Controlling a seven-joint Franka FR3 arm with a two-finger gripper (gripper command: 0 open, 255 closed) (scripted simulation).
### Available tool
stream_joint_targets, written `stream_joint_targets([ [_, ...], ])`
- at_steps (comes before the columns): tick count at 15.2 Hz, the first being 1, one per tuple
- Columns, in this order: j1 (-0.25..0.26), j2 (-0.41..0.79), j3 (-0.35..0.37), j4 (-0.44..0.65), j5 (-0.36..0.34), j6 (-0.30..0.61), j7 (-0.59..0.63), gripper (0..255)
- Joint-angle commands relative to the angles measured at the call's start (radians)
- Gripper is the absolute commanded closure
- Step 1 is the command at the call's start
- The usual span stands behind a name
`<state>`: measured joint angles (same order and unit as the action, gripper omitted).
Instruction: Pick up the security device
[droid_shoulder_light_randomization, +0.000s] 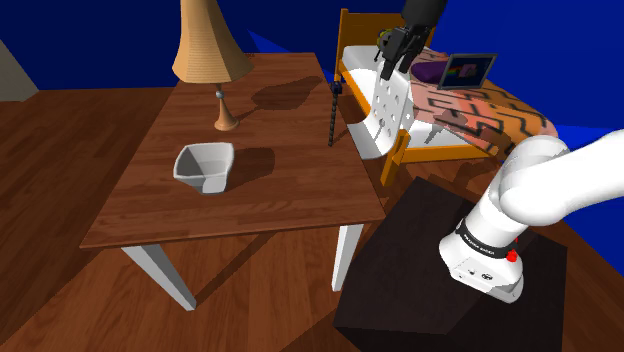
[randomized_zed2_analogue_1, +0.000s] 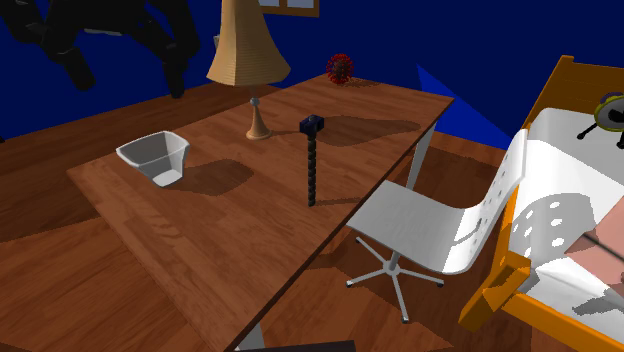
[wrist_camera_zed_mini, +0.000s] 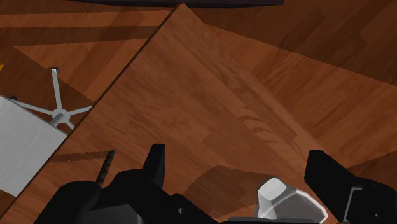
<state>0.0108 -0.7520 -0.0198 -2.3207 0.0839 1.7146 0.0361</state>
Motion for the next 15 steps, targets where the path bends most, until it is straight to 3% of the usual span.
stream_joint_targets([
  [1,0.0,0.0,0.0,0.0,0.0,0.0,0.0,0],
  [15,-0.078,0.444,-0.056,0.148,-0.084,0.302,-0.006,0],
])
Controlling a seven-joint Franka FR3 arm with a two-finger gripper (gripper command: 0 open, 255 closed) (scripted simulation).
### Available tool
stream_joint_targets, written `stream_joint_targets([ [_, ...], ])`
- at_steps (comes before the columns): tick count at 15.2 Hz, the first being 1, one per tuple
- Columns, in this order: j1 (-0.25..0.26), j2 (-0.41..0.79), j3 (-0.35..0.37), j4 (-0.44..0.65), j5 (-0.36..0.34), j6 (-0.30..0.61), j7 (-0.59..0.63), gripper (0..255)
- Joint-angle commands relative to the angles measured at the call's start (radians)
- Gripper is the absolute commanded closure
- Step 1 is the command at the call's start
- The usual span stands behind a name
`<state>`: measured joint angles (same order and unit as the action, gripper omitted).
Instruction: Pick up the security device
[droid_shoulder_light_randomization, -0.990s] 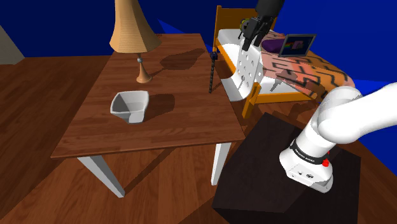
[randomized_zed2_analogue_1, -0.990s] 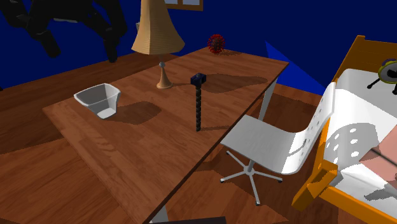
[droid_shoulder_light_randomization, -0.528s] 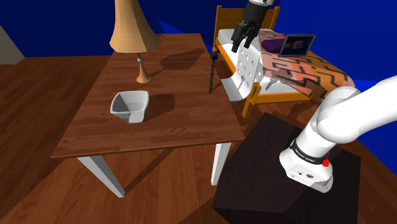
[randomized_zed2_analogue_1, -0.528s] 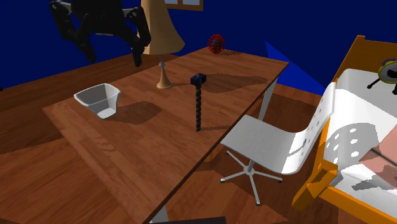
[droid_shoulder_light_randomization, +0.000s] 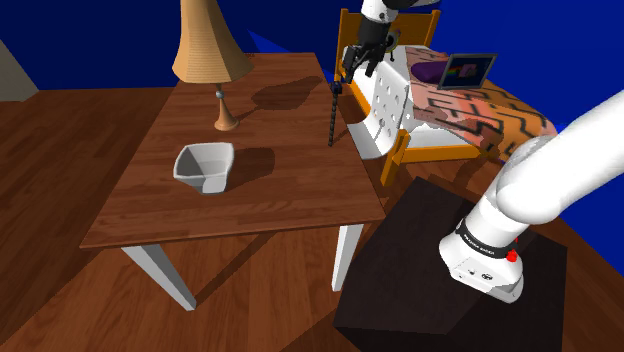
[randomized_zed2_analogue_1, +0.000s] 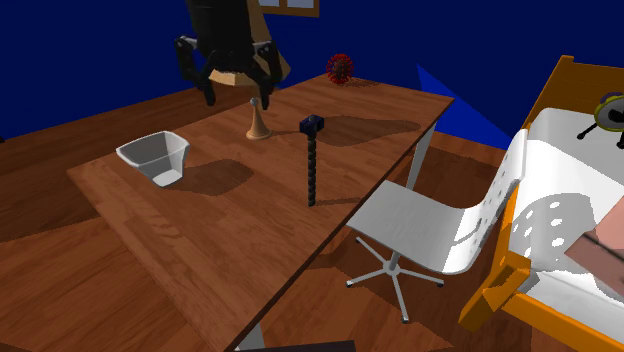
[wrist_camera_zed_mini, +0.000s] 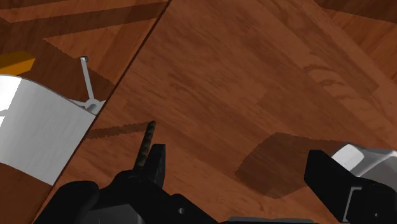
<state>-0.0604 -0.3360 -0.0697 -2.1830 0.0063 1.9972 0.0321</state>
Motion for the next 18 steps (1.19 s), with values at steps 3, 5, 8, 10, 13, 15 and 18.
stream_joint_targets([
  [3,-0.021,0.13,-0.02,0.071,-0.019,0.062,0.0,0],
  [5,-0.03,0.198,-0.03,0.117,-0.025,0.086,0.001,0],
  [8,-0.044,0.301,-0.044,0.194,-0.032,0.115,0.003,0],
  [10,-0.054,0.37,-0.054,0.251,-0.035,0.129,0.004,0],
  [13,-0.069,0.476,-0.068,0.346,-0.036,0.142,0.004,0],
  [15,-0.074,0.512,-0.073,0.381,-0.036,0.145,0.004,0],
  [18,-0.075,0.523,-0.073,0.354,-0.035,0.182,0.005,0],
])
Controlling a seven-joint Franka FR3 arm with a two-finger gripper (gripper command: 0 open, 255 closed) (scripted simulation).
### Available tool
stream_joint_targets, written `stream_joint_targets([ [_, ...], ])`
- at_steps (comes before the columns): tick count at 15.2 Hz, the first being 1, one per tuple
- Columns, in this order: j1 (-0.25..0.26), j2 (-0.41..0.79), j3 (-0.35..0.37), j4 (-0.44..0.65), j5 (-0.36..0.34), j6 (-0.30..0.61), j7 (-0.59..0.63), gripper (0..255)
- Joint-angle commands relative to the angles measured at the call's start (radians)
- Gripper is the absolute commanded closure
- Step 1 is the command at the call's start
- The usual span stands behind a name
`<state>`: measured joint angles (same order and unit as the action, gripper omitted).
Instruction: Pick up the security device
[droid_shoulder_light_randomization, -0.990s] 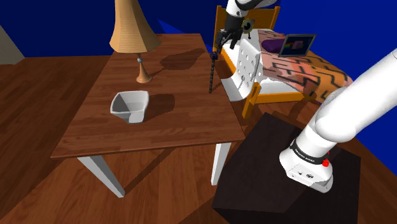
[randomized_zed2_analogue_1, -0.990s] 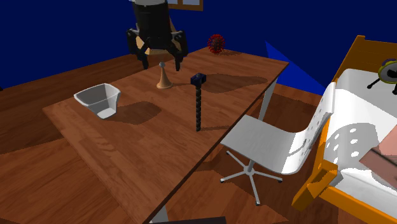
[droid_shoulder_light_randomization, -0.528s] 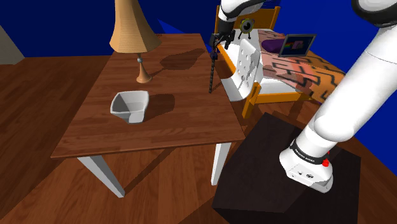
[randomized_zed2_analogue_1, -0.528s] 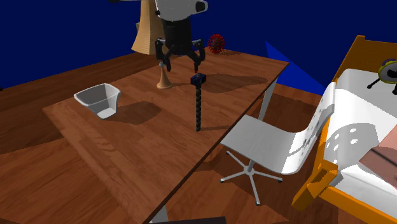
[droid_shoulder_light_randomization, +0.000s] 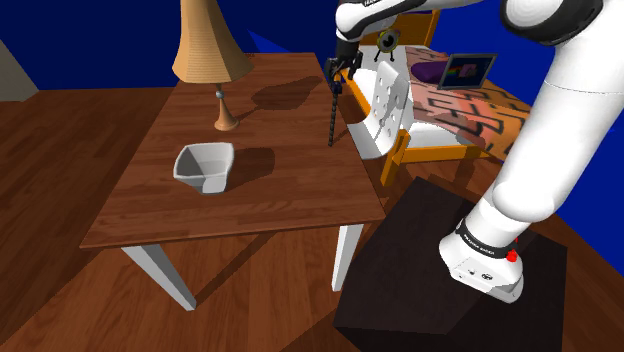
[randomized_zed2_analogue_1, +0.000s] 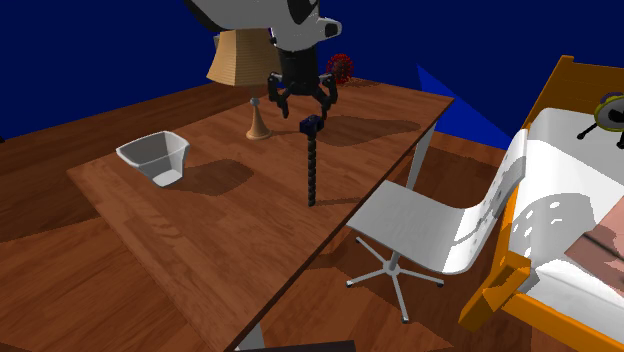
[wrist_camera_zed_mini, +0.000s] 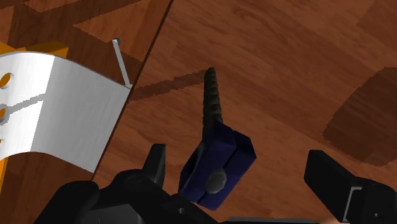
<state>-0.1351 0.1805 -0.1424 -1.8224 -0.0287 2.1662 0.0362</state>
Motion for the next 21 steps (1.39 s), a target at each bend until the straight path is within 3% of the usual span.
stream_joint_targets([
  [1,0.0,0.01,0.0,-0.015,0.001,0.026,0.001,0],
  [6,-0.001,0.026,0.0,-0.043,0.002,0.07,0.002,0],
  [7,-0.001,0.026,0.0,-0.043,0.002,0.07,0.001,255],
  [16,-0.001,0.026,0.0,-0.043,0.002,0.07,0.002,255],
  [21,0.0,0.005,0.0,-0.003,0.0,0.008,0.001,255],
])
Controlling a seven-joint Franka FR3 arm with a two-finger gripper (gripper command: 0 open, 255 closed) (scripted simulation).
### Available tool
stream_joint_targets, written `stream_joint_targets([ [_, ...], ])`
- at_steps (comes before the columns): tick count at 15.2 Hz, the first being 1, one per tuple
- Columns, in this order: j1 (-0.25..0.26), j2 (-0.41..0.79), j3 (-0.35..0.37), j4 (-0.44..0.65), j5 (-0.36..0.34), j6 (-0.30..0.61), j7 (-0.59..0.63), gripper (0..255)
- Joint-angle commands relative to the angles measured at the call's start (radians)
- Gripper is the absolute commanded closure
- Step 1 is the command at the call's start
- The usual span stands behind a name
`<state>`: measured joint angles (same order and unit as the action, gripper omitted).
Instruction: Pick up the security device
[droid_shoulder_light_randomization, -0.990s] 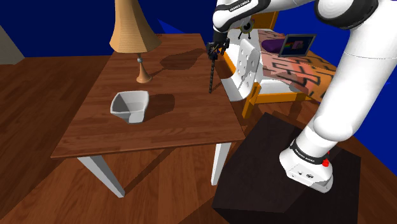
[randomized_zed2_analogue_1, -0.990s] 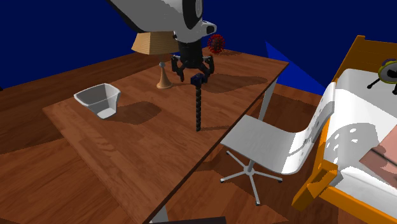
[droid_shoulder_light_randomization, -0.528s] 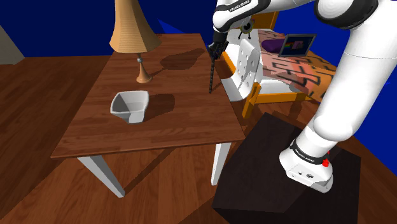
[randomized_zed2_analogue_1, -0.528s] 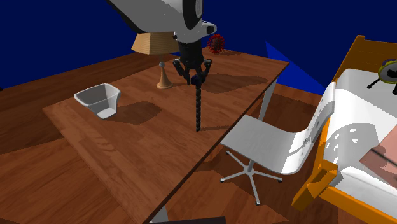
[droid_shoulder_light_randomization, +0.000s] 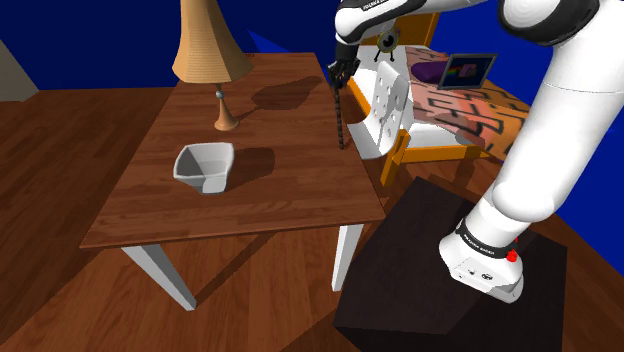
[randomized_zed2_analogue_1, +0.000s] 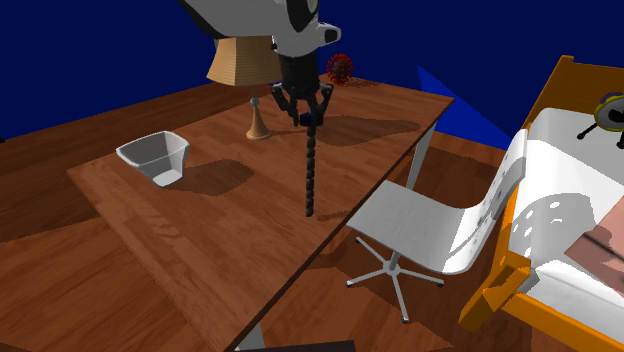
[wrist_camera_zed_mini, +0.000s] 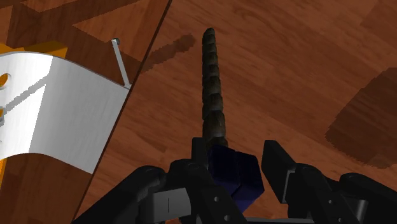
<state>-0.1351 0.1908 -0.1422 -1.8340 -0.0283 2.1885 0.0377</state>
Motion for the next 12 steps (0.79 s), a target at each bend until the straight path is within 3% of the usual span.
stream_joint_targets([
  [1,0.0,-0.009,0.0,0.018,-0.001,-0.027,-0.001,255],
  [12,0.001,-0.033,-0.001,0.11,-0.002,-0.143,-0.004,255],
])
